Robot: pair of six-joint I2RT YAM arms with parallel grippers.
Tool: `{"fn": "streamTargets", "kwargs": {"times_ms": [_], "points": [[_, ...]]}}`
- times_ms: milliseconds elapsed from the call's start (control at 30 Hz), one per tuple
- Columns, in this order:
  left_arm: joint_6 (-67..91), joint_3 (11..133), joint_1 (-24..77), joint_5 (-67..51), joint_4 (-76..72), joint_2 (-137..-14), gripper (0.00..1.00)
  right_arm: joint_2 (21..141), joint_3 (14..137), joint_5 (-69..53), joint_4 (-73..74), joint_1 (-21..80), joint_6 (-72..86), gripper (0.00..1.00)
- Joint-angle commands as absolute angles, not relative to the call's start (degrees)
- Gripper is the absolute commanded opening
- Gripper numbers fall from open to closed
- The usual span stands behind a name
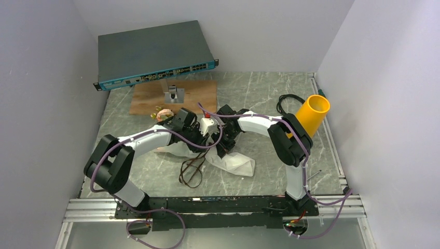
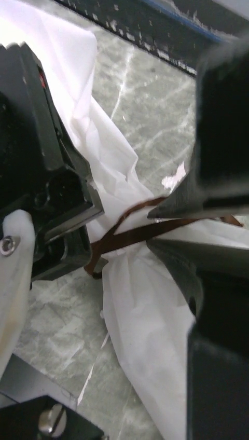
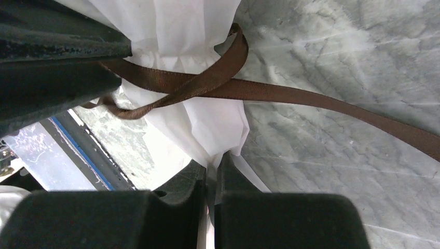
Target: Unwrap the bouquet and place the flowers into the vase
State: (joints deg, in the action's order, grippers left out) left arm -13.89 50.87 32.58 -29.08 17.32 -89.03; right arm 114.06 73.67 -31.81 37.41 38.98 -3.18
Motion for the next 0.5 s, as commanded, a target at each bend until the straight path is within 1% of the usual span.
{"fn": "streamTargets", "kwargs": {"times_ms": [0,67,100,200,467], "points": [[-14.5,50.4,32.7,-23.8,16.5,-89.1,0.16,118.9,71.5,-22.0,36.4,38.8,-3.8,0.0],[-14.9,50.2,32.7,-23.4,17.3,-87.1,0.02,119.0,71.3,-22.0,36.3,38.8,-3.8,0.0],[-15.1,50.0,32.7,-23.3,17.6,-85.7,0.0,119.1,71.3,-21.9,36.3,38.7,-3.8,0.0],[-15.4,49.9,31.7,-26.0,20.0,-79.2,0.0,119.2,71.4,-21.7,36.3,38.8,-3.7,0.0],[-22.8,53.5,28.5,-40.1,31.2,-62.8,0.0,119.5,72.0,-21.9,36.3,38.8,-3.3,0.0]]}}
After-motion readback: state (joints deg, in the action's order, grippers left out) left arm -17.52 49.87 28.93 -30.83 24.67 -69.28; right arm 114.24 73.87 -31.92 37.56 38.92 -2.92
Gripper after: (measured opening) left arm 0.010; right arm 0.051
